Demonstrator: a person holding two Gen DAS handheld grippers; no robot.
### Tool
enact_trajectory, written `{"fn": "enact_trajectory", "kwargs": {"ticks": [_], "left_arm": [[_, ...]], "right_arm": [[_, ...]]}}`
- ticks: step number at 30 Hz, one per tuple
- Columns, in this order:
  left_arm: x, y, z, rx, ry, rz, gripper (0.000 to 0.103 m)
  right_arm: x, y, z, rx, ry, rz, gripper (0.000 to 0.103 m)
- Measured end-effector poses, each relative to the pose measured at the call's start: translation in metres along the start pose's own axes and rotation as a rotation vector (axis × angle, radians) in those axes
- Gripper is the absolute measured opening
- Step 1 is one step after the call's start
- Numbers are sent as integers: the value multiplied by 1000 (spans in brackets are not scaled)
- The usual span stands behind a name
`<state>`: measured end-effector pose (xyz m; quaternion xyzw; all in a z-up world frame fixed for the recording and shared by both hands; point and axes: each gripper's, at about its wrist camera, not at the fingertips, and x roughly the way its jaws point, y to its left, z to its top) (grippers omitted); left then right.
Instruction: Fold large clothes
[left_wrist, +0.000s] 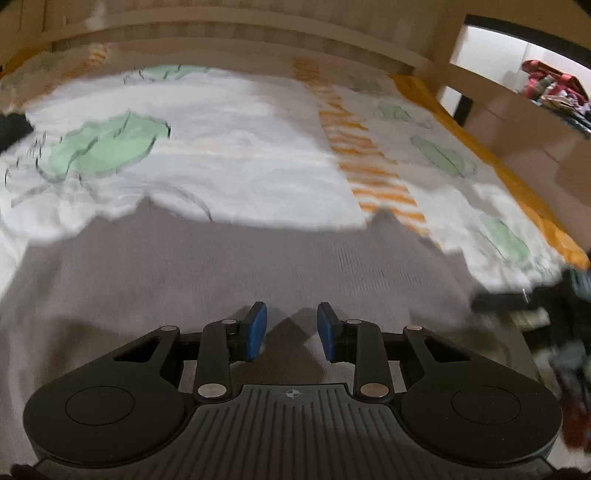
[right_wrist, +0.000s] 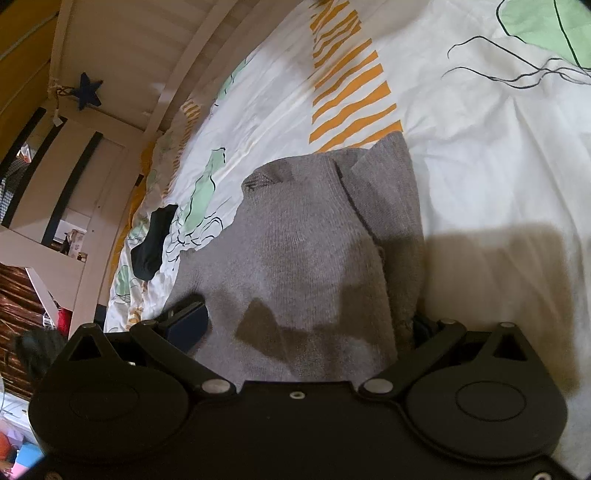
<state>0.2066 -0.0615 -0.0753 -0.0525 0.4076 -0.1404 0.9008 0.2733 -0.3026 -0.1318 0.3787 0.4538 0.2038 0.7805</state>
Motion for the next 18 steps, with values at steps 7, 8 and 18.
{"fn": "enact_trajectory", "kwargs": {"ticks": [7, 8, 18], "left_arm": [[-20, 4, -32, -37, -19, -9, 30], [-20, 5, -33, -44, -21, -13, 30], [-7, 14, -36, -101, -39, -51, 30]], "right_arm": [[-6, -6, -3, 13, 3, 28, 102], [-7, -6, -4, 19, 4, 33, 102], [-21, -8, -19, 48, 72, 78, 102]]}}
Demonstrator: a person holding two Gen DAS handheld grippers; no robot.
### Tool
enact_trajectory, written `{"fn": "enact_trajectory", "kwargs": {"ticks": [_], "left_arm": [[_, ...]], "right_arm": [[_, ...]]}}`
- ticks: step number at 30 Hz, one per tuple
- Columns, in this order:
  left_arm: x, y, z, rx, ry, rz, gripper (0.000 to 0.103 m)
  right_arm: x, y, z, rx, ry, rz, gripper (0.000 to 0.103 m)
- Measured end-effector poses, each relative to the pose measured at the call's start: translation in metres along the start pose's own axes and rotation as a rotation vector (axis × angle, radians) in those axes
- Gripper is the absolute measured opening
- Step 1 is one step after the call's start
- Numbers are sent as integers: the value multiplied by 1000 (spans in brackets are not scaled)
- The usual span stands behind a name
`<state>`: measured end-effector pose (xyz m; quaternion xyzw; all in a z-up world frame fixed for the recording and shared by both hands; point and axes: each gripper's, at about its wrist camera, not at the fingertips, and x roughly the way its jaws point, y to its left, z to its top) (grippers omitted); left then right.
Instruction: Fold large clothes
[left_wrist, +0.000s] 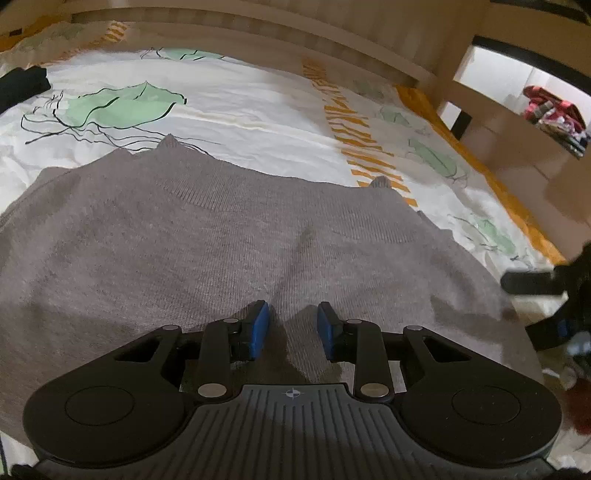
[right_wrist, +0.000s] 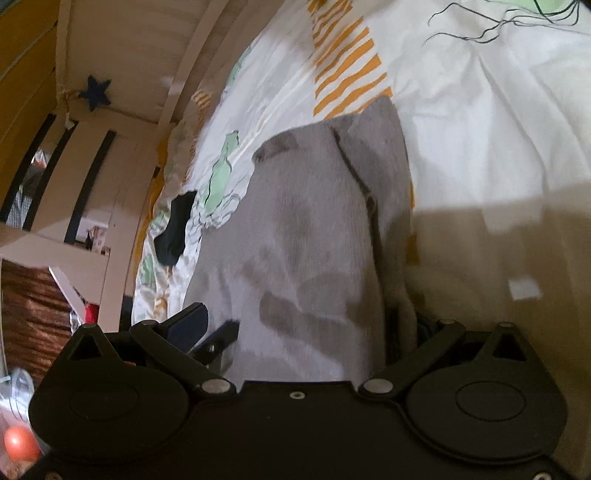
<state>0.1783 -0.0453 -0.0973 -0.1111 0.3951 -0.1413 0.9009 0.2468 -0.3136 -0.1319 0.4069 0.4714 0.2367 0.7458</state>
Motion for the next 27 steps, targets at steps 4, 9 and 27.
{"fn": "enact_trajectory", "kwargs": {"ticks": [4, 9, 27], "left_arm": [[-3, -1, 1, -11, 1, -10, 29], [-31, -4, -1, 21, -16, -47, 29], [-61, 51, -7, -117, -27, -114, 29]], "right_arm": [[7, 12, -5, -102, 30, -74, 74], [5, 8, -9, -78, 4, -122, 33], [-1, 152, -16, -281, -93, -153, 24]]}}
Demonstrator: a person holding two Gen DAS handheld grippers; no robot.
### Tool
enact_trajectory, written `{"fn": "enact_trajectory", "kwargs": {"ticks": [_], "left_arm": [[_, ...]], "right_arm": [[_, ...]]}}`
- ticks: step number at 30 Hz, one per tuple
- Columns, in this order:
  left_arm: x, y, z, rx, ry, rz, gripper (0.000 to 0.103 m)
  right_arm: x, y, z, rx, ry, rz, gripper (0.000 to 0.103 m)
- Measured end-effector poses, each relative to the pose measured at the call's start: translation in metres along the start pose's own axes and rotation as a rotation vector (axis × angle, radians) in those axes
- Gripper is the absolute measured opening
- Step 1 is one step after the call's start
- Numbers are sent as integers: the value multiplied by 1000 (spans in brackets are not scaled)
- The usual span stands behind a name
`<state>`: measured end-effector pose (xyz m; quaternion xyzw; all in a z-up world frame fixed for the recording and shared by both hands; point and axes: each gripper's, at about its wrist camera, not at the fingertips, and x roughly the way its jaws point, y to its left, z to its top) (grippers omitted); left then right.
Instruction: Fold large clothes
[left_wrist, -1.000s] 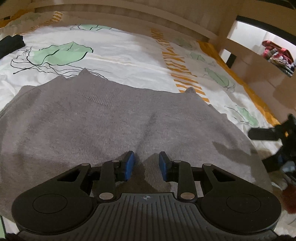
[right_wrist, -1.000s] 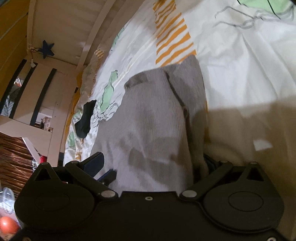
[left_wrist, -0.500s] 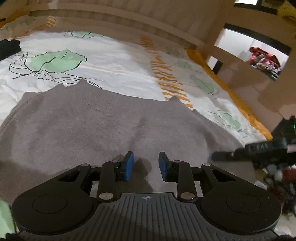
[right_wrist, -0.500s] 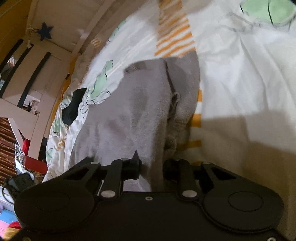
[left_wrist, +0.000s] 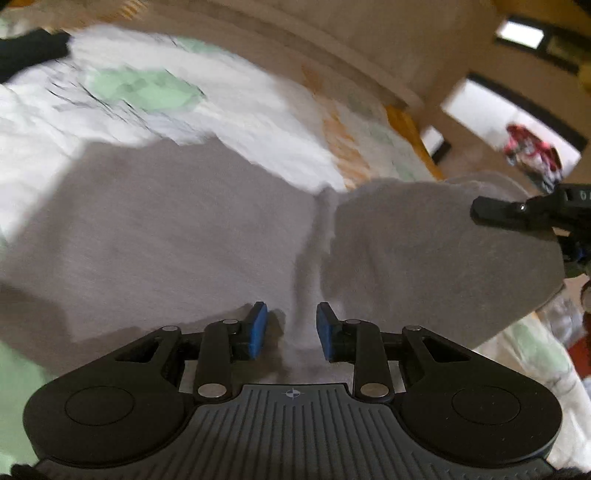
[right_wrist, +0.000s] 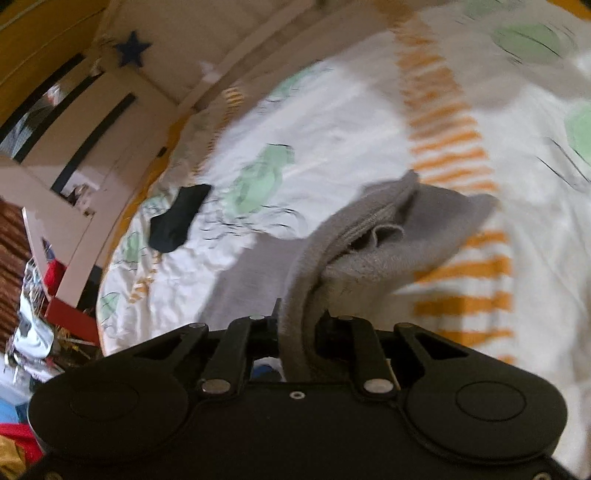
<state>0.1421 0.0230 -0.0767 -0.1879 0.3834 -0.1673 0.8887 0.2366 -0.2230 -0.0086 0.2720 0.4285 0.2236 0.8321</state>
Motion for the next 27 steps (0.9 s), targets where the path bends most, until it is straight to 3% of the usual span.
{"fn": "enact_trajectory", "kwargs": {"ticks": [7, 13, 20, 23, 25, 27], "left_arm": [[-56, 49, 21, -33, -134, 123, 30], [-86, 86, 23, -164, -207, 169, 30], [-93, 106, 22, -242, -224, 163, 31], [-96, 105, 22, -248, -251, 159, 32], [-98, 107, 21, -259, -255, 151, 34], [-101, 107, 22, -273, -254, 139, 39]], "right_arm": [[61, 75, 11, -49, 71, 103, 23], [140, 124, -8, -107, 165, 161, 23], [219, 135, -49, -163, 280, 63, 25], [224, 130, -56, -152, 264, 79, 35], [215, 128, -54, -134, 252, 134, 53], [203, 131, -48, -126, 228, 194, 64]]}}
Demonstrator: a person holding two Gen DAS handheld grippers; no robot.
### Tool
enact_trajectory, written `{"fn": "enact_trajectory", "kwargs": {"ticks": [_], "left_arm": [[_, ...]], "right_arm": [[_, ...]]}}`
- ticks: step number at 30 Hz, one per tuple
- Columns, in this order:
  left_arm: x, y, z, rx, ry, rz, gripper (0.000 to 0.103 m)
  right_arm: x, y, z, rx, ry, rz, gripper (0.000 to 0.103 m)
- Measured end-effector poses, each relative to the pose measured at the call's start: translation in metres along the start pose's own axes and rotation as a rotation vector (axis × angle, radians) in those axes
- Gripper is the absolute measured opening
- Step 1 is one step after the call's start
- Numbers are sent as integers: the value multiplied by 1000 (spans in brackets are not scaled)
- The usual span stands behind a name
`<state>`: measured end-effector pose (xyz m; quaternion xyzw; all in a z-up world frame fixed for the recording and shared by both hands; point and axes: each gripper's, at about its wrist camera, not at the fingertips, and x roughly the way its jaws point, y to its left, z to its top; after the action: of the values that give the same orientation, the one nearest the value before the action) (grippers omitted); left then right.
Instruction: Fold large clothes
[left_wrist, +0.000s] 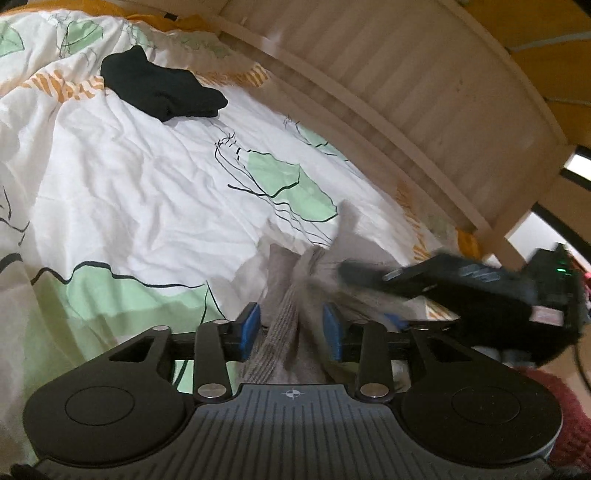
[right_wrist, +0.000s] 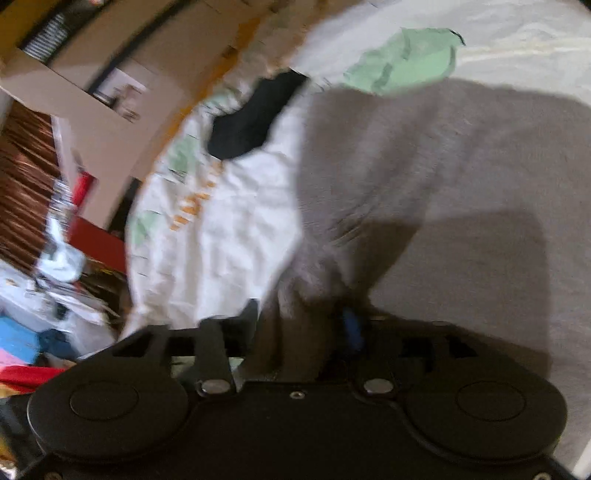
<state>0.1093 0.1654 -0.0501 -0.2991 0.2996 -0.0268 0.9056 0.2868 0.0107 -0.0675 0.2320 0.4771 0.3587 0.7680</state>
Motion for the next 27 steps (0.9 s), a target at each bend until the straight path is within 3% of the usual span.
{"fn": "enact_trajectory", "kwargs": {"ticks": [4, 6, 11, 13, 14, 15, 16, 18, 24, 27], "left_arm": [[-4, 0, 1, 5, -2, -31, 49], [-3, 0, -1, 7, 13, -47, 60], [15, -5, -6, 48, 93, -31, 62], [24, -6, -9, 66, 126, -27, 60], [28, -8, -10, 78, 139, -38, 55], [30, -10, -12, 100, 140, -51, 24], [31, -12, -14, 124, 143, -42, 5], [33, -13, -14, 147, 138, -30, 6], [33, 5, -11, 86, 136, 45, 6], [36, 7, -11, 90, 143, 81, 7]], "right_arm": [[-40, 12, 7, -36, -96, 74, 68], [-62, 13, 8, -42, -145, 80, 68], [-103, 7, -12, -123, -227, -66, 67], [-114, 1, -26, -154, -241, -150, 59], [-118, -2, -34, -173, -243, -200, 54], [-116, -1, -40, -192, -241, -241, 39], [-116, -3, -49, -214, -233, -292, 25], [-116, -9, -61, -220, -213, -338, 23], [-117, -10, -80, -239, -231, -358, 23], [-89, -5, -91, -318, -117, -360, 24]]}}
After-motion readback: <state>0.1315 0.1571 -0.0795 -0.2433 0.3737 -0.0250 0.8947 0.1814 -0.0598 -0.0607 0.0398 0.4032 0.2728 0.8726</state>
